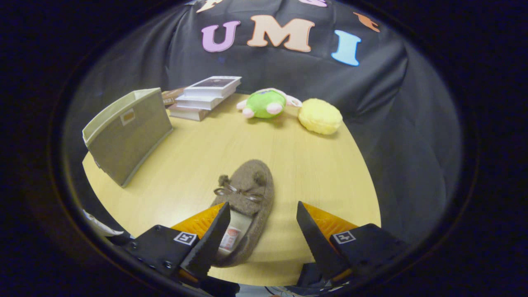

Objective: Open the storage box then place both shoes into the box .Put the left shoe in first, then the right shoe, with the right side of both shoes facing outward in a uniform manner.

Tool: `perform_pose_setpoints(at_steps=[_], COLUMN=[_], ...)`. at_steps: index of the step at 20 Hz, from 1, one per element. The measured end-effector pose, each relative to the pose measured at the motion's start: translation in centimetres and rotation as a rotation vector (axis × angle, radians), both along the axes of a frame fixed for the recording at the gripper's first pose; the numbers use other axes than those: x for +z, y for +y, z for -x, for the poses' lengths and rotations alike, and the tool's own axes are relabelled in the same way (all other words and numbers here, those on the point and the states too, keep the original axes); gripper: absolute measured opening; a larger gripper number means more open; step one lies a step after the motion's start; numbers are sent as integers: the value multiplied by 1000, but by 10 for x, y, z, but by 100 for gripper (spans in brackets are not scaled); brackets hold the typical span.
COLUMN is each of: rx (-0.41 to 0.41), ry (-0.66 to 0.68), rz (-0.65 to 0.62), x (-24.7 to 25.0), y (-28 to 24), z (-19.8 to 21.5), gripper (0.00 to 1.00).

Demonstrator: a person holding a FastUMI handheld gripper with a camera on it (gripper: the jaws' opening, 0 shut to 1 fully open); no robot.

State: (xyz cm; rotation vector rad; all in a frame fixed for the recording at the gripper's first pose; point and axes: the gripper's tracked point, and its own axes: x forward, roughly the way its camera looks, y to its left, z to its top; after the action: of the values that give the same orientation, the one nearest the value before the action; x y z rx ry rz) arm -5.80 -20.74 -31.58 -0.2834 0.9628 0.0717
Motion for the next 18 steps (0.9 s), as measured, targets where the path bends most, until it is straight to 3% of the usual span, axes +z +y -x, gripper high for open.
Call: perform_pose_setpoints(at_steps=[5,10,12,18], rx=[-13,-49,-88,-255], ry=[111,206,210,244], rz=[-17,-120,-105,-138], x=[-34,-47,-48,-39], y=[-6,9,3,-2], z=[14,22,19,21], gripper=[100,56,37,8])
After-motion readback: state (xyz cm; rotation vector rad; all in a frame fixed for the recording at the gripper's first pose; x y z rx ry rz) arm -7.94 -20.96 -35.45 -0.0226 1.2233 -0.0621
